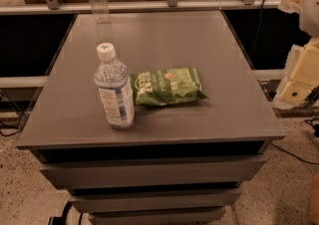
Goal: Move green jalapeno chip bag near water bottle
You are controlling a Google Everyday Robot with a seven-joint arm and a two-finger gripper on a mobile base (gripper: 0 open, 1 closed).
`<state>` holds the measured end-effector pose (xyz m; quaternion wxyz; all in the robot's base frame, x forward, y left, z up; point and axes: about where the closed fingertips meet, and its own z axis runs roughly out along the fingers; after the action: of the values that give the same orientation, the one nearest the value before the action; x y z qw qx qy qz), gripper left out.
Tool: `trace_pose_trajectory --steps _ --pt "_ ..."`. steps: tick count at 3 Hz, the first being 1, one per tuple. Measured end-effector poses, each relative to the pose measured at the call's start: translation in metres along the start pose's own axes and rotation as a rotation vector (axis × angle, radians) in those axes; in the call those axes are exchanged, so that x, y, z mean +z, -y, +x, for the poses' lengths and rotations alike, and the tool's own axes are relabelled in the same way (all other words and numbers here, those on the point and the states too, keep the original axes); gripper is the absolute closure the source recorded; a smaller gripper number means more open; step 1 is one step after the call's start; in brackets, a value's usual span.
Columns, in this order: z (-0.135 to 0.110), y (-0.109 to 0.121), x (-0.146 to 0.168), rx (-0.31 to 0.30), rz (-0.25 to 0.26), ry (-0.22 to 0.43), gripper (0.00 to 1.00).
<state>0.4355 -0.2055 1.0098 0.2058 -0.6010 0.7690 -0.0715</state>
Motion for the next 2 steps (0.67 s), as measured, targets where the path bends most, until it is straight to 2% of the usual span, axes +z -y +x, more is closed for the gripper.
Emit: trace_pose_trajectory --steps 2 --pt "-0.0089 -0.0016 0.0059 -0.018 -0.014 0.022 0.0"
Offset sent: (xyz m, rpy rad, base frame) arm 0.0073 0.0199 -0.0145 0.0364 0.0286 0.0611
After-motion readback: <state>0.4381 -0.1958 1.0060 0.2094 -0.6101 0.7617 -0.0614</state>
